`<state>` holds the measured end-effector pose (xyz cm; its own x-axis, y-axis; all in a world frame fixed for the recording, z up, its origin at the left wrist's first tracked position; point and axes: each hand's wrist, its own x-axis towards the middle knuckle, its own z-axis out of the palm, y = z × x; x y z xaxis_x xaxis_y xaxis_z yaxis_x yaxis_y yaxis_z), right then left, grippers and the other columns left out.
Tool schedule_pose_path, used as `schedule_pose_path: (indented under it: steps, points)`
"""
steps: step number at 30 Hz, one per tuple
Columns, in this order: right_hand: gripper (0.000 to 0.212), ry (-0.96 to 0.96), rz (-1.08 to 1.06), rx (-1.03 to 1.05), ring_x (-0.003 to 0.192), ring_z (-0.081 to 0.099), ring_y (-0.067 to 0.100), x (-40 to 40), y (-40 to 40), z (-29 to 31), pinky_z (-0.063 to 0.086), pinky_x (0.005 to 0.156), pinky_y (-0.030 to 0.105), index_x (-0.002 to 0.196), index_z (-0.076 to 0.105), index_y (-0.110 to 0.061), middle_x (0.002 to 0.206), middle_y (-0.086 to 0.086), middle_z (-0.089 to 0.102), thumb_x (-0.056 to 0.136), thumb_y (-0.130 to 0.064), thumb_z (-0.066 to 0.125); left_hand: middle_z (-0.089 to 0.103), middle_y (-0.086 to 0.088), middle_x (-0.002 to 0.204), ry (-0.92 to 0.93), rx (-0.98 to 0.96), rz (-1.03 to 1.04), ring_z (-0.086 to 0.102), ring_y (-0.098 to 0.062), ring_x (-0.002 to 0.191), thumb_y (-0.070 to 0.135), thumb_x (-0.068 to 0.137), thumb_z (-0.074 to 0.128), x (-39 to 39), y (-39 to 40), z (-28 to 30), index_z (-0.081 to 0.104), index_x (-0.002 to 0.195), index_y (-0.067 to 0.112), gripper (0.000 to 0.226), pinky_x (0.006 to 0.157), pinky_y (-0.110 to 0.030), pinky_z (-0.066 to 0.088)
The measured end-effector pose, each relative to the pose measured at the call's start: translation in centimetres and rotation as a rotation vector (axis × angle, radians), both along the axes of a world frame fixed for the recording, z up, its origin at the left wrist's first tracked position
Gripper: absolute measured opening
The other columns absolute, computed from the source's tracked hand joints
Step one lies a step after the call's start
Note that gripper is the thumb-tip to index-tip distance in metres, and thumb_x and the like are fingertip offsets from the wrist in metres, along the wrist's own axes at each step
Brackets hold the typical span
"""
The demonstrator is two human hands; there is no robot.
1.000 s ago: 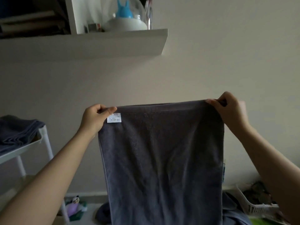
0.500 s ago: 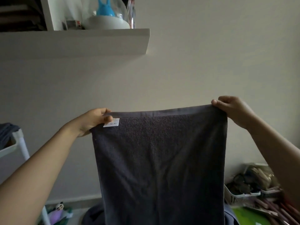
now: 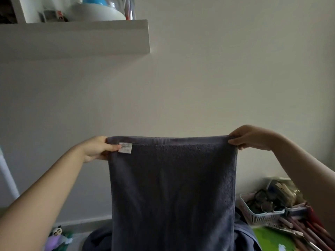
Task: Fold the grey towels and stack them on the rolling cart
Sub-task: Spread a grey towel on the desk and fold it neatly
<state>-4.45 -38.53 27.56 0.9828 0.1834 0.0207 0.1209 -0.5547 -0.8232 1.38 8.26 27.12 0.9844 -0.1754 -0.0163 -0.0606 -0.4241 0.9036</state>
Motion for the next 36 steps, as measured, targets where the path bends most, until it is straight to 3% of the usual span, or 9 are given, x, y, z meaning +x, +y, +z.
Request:
schedule_pose_path:
  steps: [3,6,10,12,14,18,27,31,36]
  points:
    - [0.015,-0.177,-0.272,-0.129,0.068,0.046,0.024,2.8,-0.1,-0.4,0.037,0.053,0.026,0.075,0.061,-0.007,0.075,0.013,0.054,0.089,-0.007,0.057,0.07,0.001,0.068,-0.082,-0.149,0.194,0.065,-0.011,0.059,0.009,0.086,0.064,2.0,-3.0,-0.6,0.062,0.095,0.006,0.009,0.053,-0.021,0.055]
    - [0.013,-0.25,-0.497,0.132,0.073,0.05,0.023,4.9,0.2,0.2,0.046,0.041,0.021,0.087,0.058,-0.006,0.081,0.011,0.051,0.094,-0.015,0.051,0.067,-0.01,0.092,-0.182,-0.376,0.3,0.062,-0.019,0.074,0.018,0.086,0.066,3.9,-6.4,0.3,0.063,0.091,0.01,0.009,0.069,-0.031,0.053]
    - [0.011,-0.387,-0.575,0.568,0.076,0.053,0.026,5.9,-0.2,4.0,0.05,0.037,0.02,0.099,0.052,-0.007,0.086,0.008,0.044,0.096,-0.017,0.049,0.066,-0.007,0.087,-0.368,-0.615,0.39,0.062,-0.026,0.09,0.026,0.083,0.069,5.6,-10.0,4.4,0.062,0.075,0.015,0.016,0.09,-0.045,0.052]
    - [0.01,-0.499,-0.606,0.614,0.068,0.055,0.024,5.3,-0.9,6.3,0.052,0.039,0.022,0.098,0.05,-0.007,0.096,0.011,0.044,0.096,-0.017,0.049,0.067,-0.008,0.088,-0.425,-0.663,0.394,0.062,-0.026,0.091,0.031,0.081,0.07,5.8,-11.3,6.9,0.062,0.073,0.016,0.019,0.092,-0.048,0.051]
    - [0.009,-0.612,-0.616,0.623,0.075,0.056,0.026,4.2,-1.8,8.0,0.054,0.041,0.024,0.097,0.049,-0.008,0.101,0.012,0.043,0.096,-0.017,0.049,0.067,-0.009,0.091,-0.464,-0.696,0.364,0.064,-0.028,0.094,0.033,0.08,0.071,5.1,-12.2,8.8,0.063,0.073,0.016,0.019,0.092,-0.049,0.051]
    - [0.009,-0.709,-0.621,0.571,0.065,0.056,0.018,0.9,-3.5,9.0,0.054,0.042,0.023,0.1,0.053,-0.01,0.086,0.0,0.046,0.095,-0.017,0.05,0.069,-0.01,0.102,-0.466,-0.715,0.318,0.064,-0.03,0.104,0.036,0.081,0.069,2.5,-13.3,9.5,0.064,0.078,0.017,0.02,0.094,-0.048,0.05]
    - [0.012,-0.5,-0.695,0.37,0.046,0.046,0.019,-9.7,-4.8,-1.7,0.045,0.034,0.017,0.092,0.059,-0.009,0.064,0.003,0.047,0.094,-0.018,0.052,0.07,-0.01,0.092,-0.255,-0.694,0.349,0.065,-0.032,0.101,0.028,0.083,0.07,-8.9,-13.8,-3.5,0.066,0.075,0.013,0.017,0.094,-0.049,0.05]
    - [0.012,-0.359,-0.745,0.288,0.026,0.042,0.004,-17.1,-4.6,-9.5,0.039,0.03,0.015,0.088,0.061,-0.009,0.059,0.004,0.046,0.093,-0.017,0.054,0.07,-0.01,0.09,-0.123,-0.619,0.376,0.066,-0.031,0.096,0.027,0.084,0.069,-16.4,-13.6,-10.9,0.065,0.076,0.013,0.017,0.091,-0.047,0.052]
    - [0.02,-0.229,-0.704,0.239,0.035,0.042,0.002,-25.4,-4.5,-17.4,0.031,0.03,0.013,0.074,0.06,-0.014,0.058,0.002,0.045,0.093,-0.014,0.053,0.07,-0.01,0.094,-0.035,-0.549,0.427,0.066,-0.031,0.097,0.029,0.083,0.07,-23.7,-12.6,-19.6,0.066,0.08,0.013,0.016,0.093,-0.048,0.05]
